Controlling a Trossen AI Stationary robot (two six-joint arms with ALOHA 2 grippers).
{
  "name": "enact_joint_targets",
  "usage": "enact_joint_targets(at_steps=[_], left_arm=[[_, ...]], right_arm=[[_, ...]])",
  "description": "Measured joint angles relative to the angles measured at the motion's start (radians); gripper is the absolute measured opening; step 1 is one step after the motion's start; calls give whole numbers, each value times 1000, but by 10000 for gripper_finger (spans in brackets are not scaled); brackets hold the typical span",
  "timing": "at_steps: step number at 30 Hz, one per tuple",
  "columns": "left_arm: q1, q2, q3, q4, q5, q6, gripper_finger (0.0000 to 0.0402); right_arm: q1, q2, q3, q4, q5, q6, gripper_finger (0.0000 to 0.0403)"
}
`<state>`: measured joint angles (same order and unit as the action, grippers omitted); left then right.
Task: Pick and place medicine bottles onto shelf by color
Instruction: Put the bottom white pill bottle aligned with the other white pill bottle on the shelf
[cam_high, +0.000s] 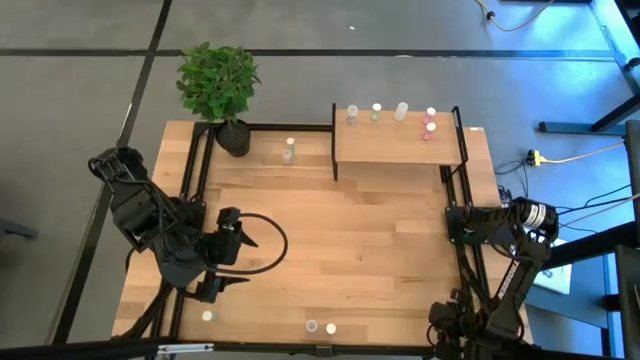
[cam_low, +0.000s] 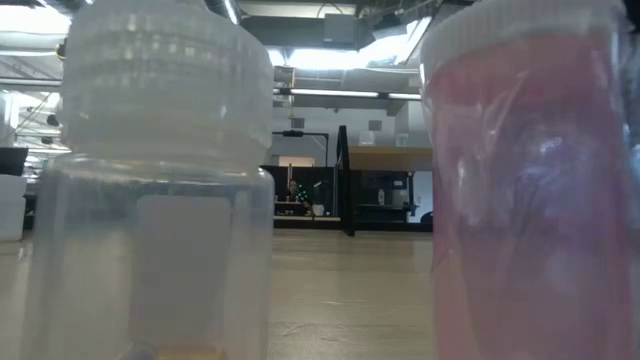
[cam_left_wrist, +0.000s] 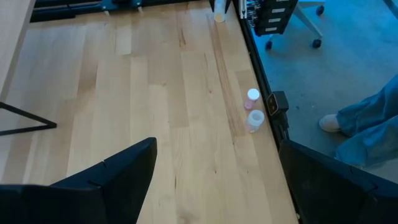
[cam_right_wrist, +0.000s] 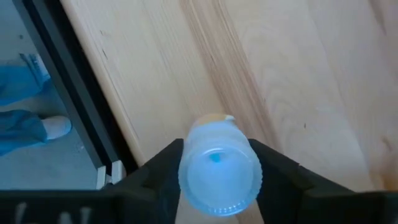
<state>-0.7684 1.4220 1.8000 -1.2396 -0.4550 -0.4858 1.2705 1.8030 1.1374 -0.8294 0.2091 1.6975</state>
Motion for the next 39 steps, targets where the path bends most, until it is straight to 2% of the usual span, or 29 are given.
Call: enact_joint_targets(at_steps=[2, 5, 11, 23, 30, 33, 39], left_arm=[[0, 0, 0, 0, 0, 0, 334], [0, 0, 0, 0, 0, 0, 334], [0, 0, 0, 0, 0, 0, 334], [0, 0, 0, 0, 0, 0, 334], [0, 0, 0, 0, 0, 0, 334], [0, 0, 0, 0, 0, 1, 334], [4, 0, 0, 0, -7, 102, 334]], right_arm=[[0, 0, 0, 1, 17, 0, 149], [-5, 0, 0, 2, 56, 0, 147], [-25, 0, 1, 10, -15, 15, 159], [-91, 0, 58, 47, -28, 74, 154], [-161, 0, 198, -66, -28, 72, 162], [-196, 0, 293, -165, -27, 66, 162], [-270, 0, 496, -389, -2, 47, 163]])
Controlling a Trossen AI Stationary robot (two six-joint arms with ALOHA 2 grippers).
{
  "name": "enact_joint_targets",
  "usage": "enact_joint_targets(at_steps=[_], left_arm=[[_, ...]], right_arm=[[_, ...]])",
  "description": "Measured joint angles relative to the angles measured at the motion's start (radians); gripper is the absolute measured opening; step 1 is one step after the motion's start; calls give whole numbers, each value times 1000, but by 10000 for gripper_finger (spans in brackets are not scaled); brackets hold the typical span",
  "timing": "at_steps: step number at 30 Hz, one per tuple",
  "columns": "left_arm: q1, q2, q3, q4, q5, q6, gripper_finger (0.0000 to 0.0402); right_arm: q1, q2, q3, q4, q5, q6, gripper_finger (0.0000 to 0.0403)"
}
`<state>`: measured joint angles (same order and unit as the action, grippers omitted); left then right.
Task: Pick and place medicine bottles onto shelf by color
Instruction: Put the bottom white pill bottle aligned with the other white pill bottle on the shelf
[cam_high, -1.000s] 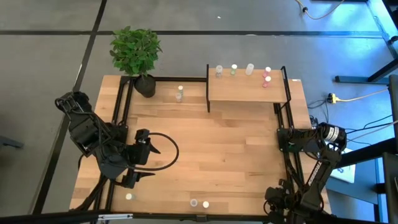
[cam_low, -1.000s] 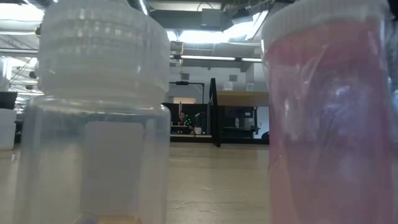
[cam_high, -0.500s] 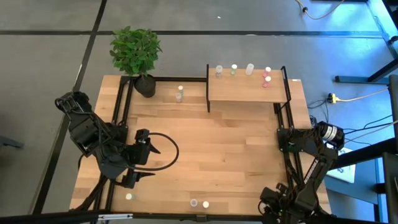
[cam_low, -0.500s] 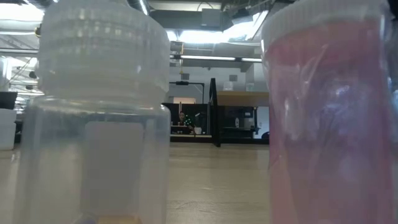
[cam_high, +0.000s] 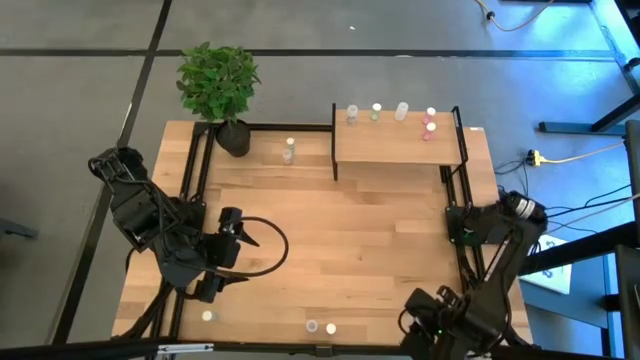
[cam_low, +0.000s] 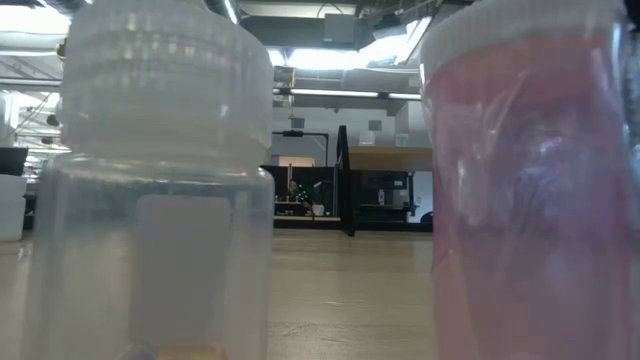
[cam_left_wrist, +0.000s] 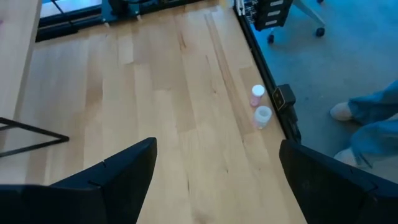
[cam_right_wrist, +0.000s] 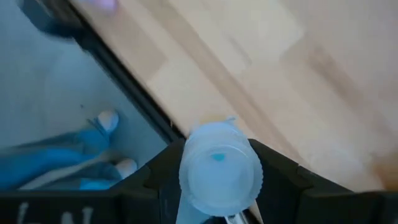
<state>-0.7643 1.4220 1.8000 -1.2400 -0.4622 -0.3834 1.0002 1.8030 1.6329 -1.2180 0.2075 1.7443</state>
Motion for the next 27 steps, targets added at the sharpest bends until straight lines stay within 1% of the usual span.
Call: enact_joint_targets(at_steps=[3, 7, 10, 14, 17, 18, 22, 27], left_arm=[[0, 0, 0, 0, 0, 2, 334], [0, 0, 0, 0, 0, 2, 334], [0, 0, 0, 2, 0, 2, 334], [9, 0, 0, 12, -29, -6, 334], [15, 0, 0, 36, -60, -55, 334], [20, 0, 0, 48, -61, -59, 334], [30, 0, 0, 91, -64, -58, 334], [48, 0, 0, 128, -127, -60, 334]], right_arm=[[-41, 0, 99, -103, 30, -3, 164], [-105, 0, 224, -256, 33, -3, 164], [-159, 0, 319, -360, 38, -41, 164], [-256, -18, 401, -358, 39, -134, 164], [-335, -36, 451, -352, 102, -220, 164], [-367, -41, 468, -355, 107, -261, 164], [-480, -63, 516, -354, 105, -415, 164], [-636, -86, 561, -353, 85, -618, 164]])
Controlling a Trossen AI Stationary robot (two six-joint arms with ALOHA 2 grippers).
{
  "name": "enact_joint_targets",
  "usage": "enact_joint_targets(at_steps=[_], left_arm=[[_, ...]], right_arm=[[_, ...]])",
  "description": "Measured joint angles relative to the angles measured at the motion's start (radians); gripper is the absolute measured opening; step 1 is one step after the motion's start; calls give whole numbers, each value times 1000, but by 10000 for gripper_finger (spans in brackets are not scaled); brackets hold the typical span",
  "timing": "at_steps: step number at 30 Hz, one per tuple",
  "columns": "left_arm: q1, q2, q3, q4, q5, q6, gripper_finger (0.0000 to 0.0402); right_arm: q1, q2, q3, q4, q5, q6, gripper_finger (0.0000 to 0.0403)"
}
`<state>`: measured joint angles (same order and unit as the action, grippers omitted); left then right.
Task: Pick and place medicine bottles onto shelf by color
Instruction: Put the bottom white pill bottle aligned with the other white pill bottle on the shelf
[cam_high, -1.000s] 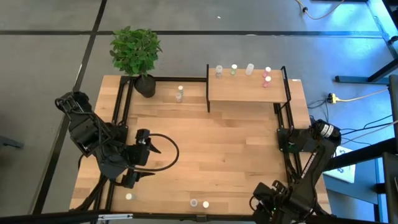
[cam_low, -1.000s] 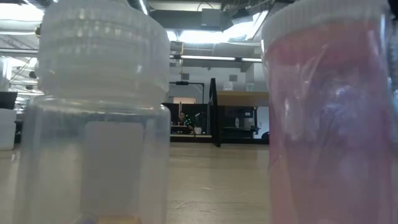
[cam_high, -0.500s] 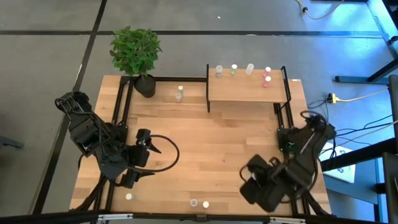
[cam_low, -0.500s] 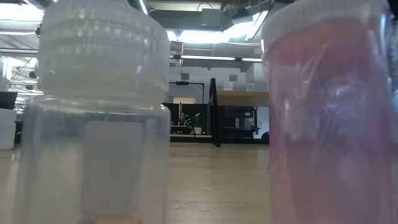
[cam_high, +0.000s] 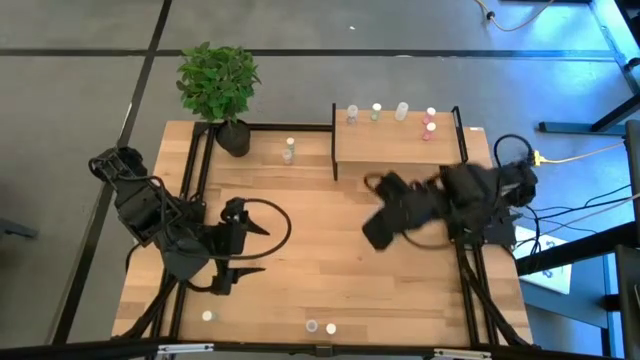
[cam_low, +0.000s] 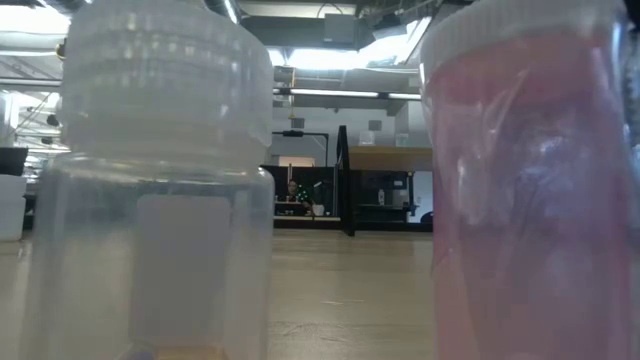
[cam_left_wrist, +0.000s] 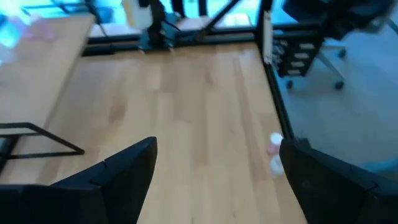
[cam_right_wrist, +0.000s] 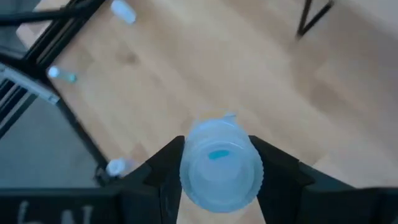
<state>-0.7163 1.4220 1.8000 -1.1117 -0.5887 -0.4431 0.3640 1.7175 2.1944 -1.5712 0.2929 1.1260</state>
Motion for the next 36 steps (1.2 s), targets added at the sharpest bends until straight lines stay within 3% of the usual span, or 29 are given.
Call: enact_joint_targets(at_steps=[11, 17, 24, 36], left_arm=[[87, 0, 0, 55, -247, -22, 334], [167, 0, 0, 55, -256, -22, 334], [234, 0, 0, 53, -259, -18, 334], [339, 0, 0, 51, -258, -18, 334]], right_arm=[[-390, -45, 10, -2, -87, -443, 165], [-626, -40, 10, -1, -163, -676, 165], [-856, -49, -53, 2, -164, -867, 165], [-1031, -74, -336, 59, -155, -1034, 165]])
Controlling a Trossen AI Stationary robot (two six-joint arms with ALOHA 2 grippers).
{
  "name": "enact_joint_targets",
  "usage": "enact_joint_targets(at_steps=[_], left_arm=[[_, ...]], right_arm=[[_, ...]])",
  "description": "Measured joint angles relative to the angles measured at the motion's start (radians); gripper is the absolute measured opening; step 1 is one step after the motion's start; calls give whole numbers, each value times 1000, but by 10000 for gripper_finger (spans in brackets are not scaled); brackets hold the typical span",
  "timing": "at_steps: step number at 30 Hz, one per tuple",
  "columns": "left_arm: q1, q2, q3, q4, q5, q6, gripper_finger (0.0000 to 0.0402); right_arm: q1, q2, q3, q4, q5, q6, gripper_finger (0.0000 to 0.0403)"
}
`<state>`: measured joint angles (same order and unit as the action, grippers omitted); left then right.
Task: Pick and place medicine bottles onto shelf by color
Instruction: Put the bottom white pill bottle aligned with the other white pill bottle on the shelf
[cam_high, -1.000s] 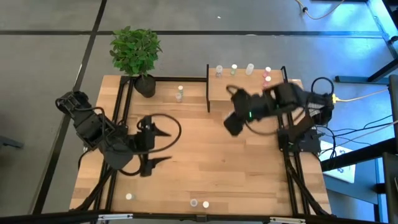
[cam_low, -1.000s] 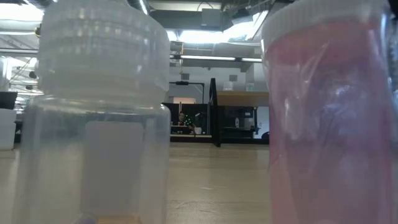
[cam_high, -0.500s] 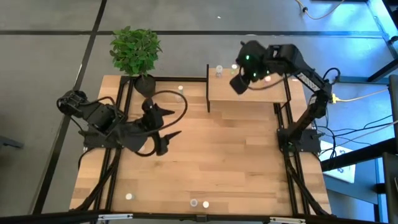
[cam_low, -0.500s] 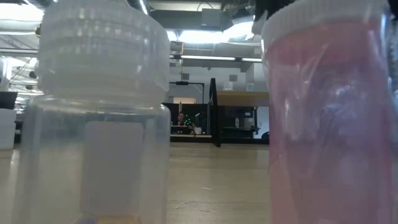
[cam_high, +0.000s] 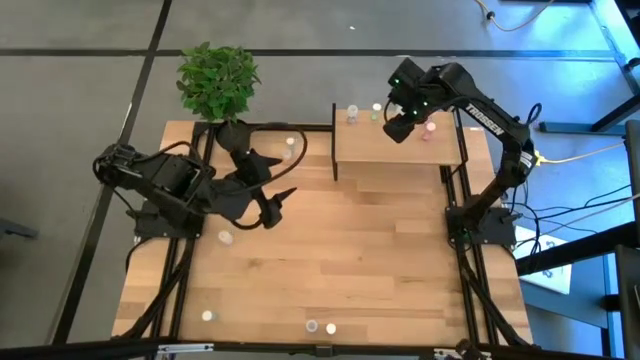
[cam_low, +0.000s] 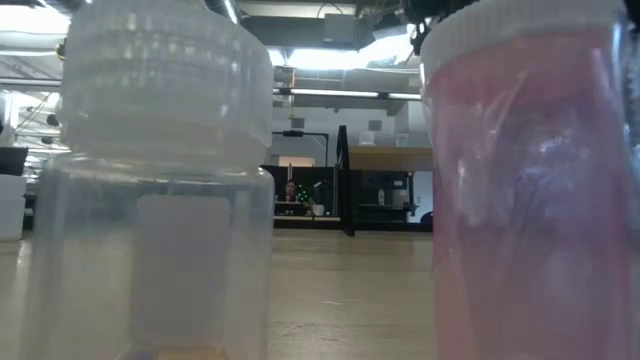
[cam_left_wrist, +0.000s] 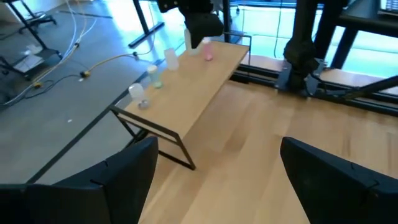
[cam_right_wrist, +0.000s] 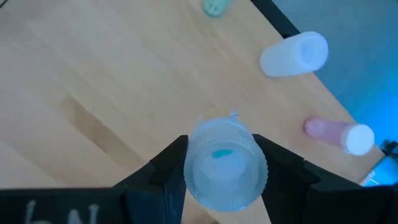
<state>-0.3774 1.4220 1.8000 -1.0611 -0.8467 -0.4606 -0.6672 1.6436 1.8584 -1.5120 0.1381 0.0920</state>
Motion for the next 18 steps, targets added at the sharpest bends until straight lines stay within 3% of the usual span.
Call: enact_joint_targets(at_steps=[13, 18], left_arm=[[39, 0, 0, -2, 33, 1, 334], [39, 0, 0, -2, 30, 1, 334]], right_arm=[[-43, -9, -183, 104, 0, -44, 165], [-33, -106, -271, 121, 2, -22, 165]])
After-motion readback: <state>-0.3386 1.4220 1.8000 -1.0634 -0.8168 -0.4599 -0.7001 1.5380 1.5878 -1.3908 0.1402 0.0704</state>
